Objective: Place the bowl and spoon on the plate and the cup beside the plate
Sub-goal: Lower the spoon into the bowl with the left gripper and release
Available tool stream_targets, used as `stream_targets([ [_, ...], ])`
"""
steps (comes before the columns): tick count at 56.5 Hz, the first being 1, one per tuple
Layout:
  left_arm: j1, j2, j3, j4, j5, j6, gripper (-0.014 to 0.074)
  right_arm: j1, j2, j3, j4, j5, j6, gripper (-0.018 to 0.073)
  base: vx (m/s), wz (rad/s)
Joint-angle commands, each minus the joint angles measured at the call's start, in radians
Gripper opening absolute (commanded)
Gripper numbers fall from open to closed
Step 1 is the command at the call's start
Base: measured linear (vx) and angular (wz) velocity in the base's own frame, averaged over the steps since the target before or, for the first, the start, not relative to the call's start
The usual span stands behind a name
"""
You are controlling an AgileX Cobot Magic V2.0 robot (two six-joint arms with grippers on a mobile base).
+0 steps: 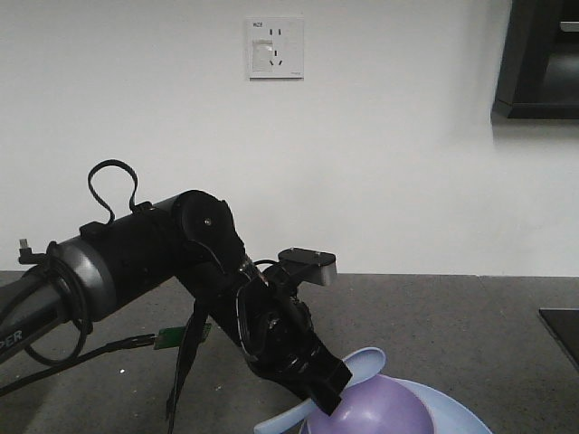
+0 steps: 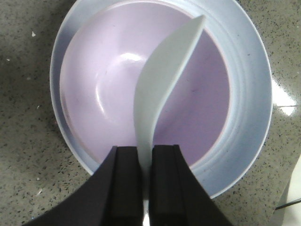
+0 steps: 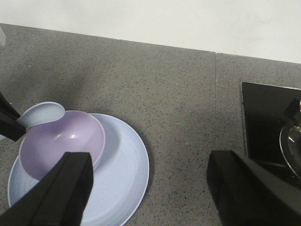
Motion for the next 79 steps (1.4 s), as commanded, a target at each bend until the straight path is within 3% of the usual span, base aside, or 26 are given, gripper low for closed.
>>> stream_targets([
  [1,-0.002,-0.059,-0.033,-0.04,-0.015,-0.007,0.0097,-0.001,-0.001,-0.028,-0.014,-0.081,0.004,0.0567,0.0,0.0],
  [22,-0.02,-0.059,-0.033,-0.04,-0.026,0.001,0.047,-0.001,-0.001,-0.028,-0.013,-0.082,0.019,0.0567,0.0,0.0],
  [36,-0.021,-0.072,-0.047,-0.022,-0.025,0.002,0.0521,-0.001,-0.001,-0.028,-0.013,-0.081,0.019,0.0567,0.0,0.0],
  [42,-0.021,-0.096,-0.099,0.051,0.014,-0.006,0.052,-0.001,-0.001,-0.028,-0.013,-0.081,0.019,0.0567,0.0,0.0],
  [48,-0.021,-0.146,-0.141,0.187,0.014,-0.054,0.052,-0.001,-0.001,-0.028,-0.016,-0.081,0.019,0.0567,0.0,0.0],
  [53,-0.02,-0.207,-0.153,0.368,0.013,-0.133,0.052,-0.001,-0.001,-0.028,-0.016,-0.081,0.019,0.0567,0.0,0.0],
  [58,-0.015,-0.267,-0.151,0.597,0.013,-0.225,0.052,-0.001,-0.001,-0.028,-0.016,-0.082,0.017,0.0566,0.0,0.0],
  [62,0.011,-0.319,-0.149,0.7,0.013,-0.296,0.052,-0.001,-0.001,-0.028,-0.016,-0.081,0.016,0.0564,0.0,0.0],
  [69,0.082,-0.395,-0.117,0.732,0.013,-0.311,0.052,-0.001,-0.001,-0.028,-0.016,-0.081,0.016,0.0564,0.0,0.0],
  [79,0.215,-0.523,0.095,0.78,0.013,-0.288,0.052,-0.001,-0.001,-0.028,-0.016,-0.081,0.016,0.0564,0.0,0.0],
])
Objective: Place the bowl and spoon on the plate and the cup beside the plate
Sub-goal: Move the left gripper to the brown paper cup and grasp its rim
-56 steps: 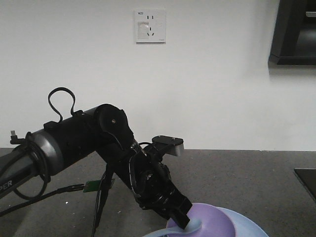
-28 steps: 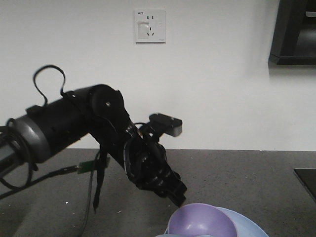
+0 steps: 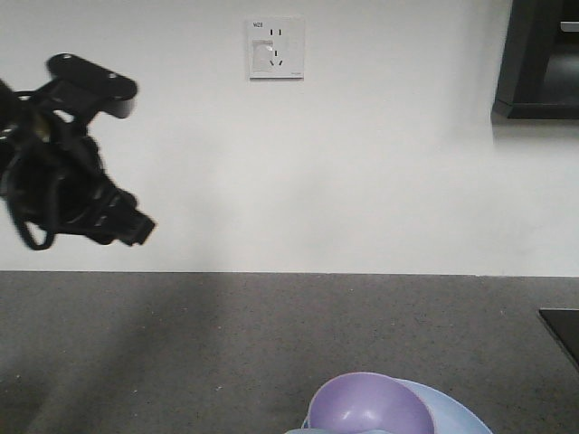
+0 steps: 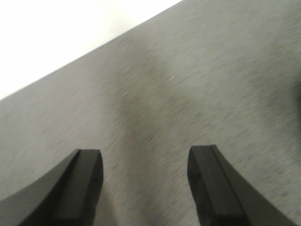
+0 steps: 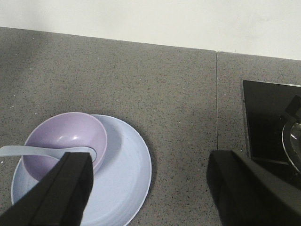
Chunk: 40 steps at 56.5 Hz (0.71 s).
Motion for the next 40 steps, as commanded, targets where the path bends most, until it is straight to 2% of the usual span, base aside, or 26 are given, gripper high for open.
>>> stream_targets([
  [1,0.061,-0.09,0.089,0.056,-0.009,-0.002,0.052,-0.001,-0.001,-0.028,-0.016,-0.081,-0.006,0.0564,0.0,0.0],
  [10,0.131,-0.149,0.26,0.072,-0.028,-0.011,0.052,-0.001,-0.001,-0.028,-0.016,-0.081,-0.005,0.0564,0.0,0.0],
  [25,0.14,-0.154,0.446,0.076,-0.06,-0.018,0.052,-0.001,-0.001,-0.028,-0.016,-0.082,-0.005,0.0564,0.0,0.0],
  [32,0.14,-0.154,0.497,0.147,-0.084,-0.101,0.052,-0.001,-0.001,-0.028,-0.016,-0.082,-0.005,0.0564,0.0,0.0],
  [40,0.14,-0.15,0.52,0.169,-0.099,-0.115,0.052,-0.001,-0.001,-0.028,-0.016,-0.081,-0.005,0.0564,0.0,0.0],
])
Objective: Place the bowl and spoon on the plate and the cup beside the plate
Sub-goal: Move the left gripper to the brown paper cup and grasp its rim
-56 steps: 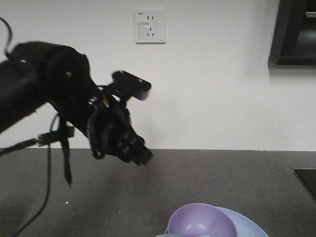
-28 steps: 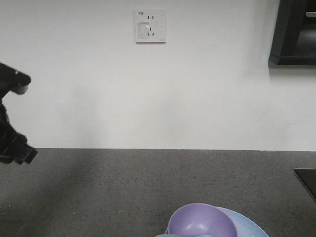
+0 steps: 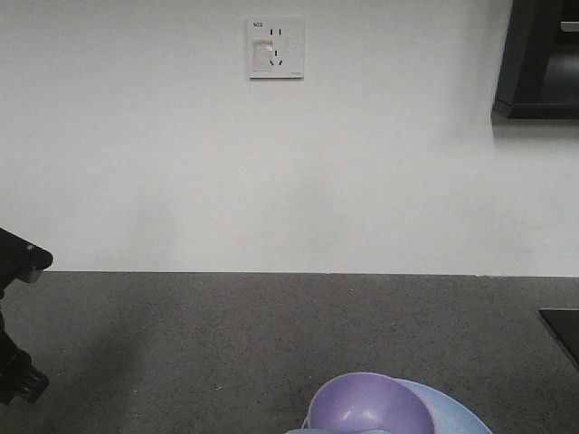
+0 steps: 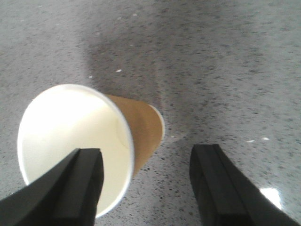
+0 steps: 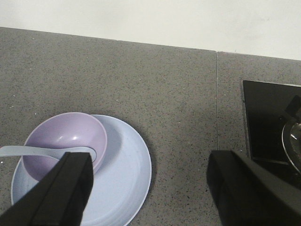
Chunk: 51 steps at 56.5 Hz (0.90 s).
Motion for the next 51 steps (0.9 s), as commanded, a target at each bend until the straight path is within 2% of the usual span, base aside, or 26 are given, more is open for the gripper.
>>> stream_targets([
  [1,0.002,-0.029,-0.012,0.043,-0.045,-0.024,0.052,-0.001,-0.001,-0.028,-0.016,-0.08,-0.005,0.0564,0.0,0.0],
  [15,0.003,0.016,-0.009,0.049,-0.063,-0.025,0.052,-0.001,-0.001,-0.028,-0.015,-0.075,-0.005,0.0564,0.0,0.0],
  [29,0.061,0.065,-0.009,0.039,-0.068,-0.034,0.0488,-0.001,-0.001,-0.028,-0.015,-0.073,-0.005,0.0564,0.0,0.0],
  [32,0.061,0.065,-0.009,0.037,-0.072,-0.043,0.0454,-0.001,-0.001,-0.028,-0.015,-0.074,-0.005,0.0564,0.0,0.0],
  [36,0.061,0.064,-0.009,0.036,-0.086,-0.043,0.036,-0.001,-0.001,-0.028,-0.015,-0.076,-0.005,0.0564,0.0,0.0],
  [46,0.06,0.064,-0.009,-0.017,-0.09,0.014,-0.0013,-0.001,-0.001,-0.028,-0.015,-0.077,-0.005,0.0564,0.0,0.0],
  [51,0.06,0.064,-0.009,-0.049,-0.103,0.039,-0.0008,-0.001,-0.001,-0.028,-0.015,-0.077,-0.005,0.0564,0.0,0.0],
])
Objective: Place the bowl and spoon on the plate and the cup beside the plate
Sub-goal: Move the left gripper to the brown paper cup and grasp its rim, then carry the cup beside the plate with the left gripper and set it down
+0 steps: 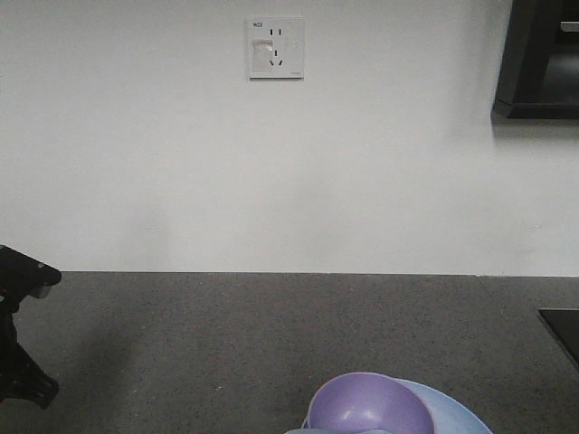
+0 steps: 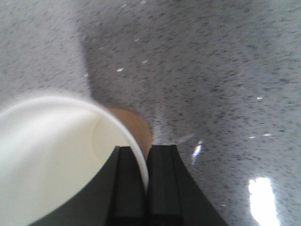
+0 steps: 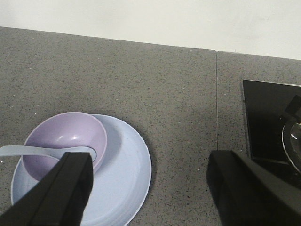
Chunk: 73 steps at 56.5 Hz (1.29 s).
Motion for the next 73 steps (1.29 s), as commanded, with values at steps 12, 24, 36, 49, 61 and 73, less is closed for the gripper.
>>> stream_targets([
  [12,-0.002,-0.052,-0.078,-0.078,-0.022,0.024,-0.0008,-0.001,-0.001,-0.028,-0.015,-0.074,-0.005,0.0564,0.0,0.0],
  [24,-0.074,-0.072,-0.237,-0.16,0.022,0.067,-0.0006,-0.001,-0.001,-0.028,-0.012,-0.059,-0.005,0.0564,0.0,0.0],
  [36,-0.232,-0.052,-0.365,-0.267,0.019,0.093,-0.0005,-0.001,-0.001,-0.028,-0.012,-0.05,-0.005,0.0564,0.0,0.0],
  [49,-0.398,0.031,-0.386,-0.274,0.015,0.063,-0.0003,-0.001,-0.001,-0.028,-0.012,-0.048,-0.006,0.0564,0.0,0.0],
  [61,-0.471,0.111,-0.386,-0.274,-0.001,0.051,-0.0003,-0.001,-0.001,-0.028,-0.012,-0.047,-0.006,0.0564,0.0,0.0],
  [73,-0.516,0.145,-0.386,-0.277,-0.026,0.043,-0.0003,-0.001,-0.001,-0.028,-0.013,-0.046,-0.006,0.0564,0.0,0.0],
])
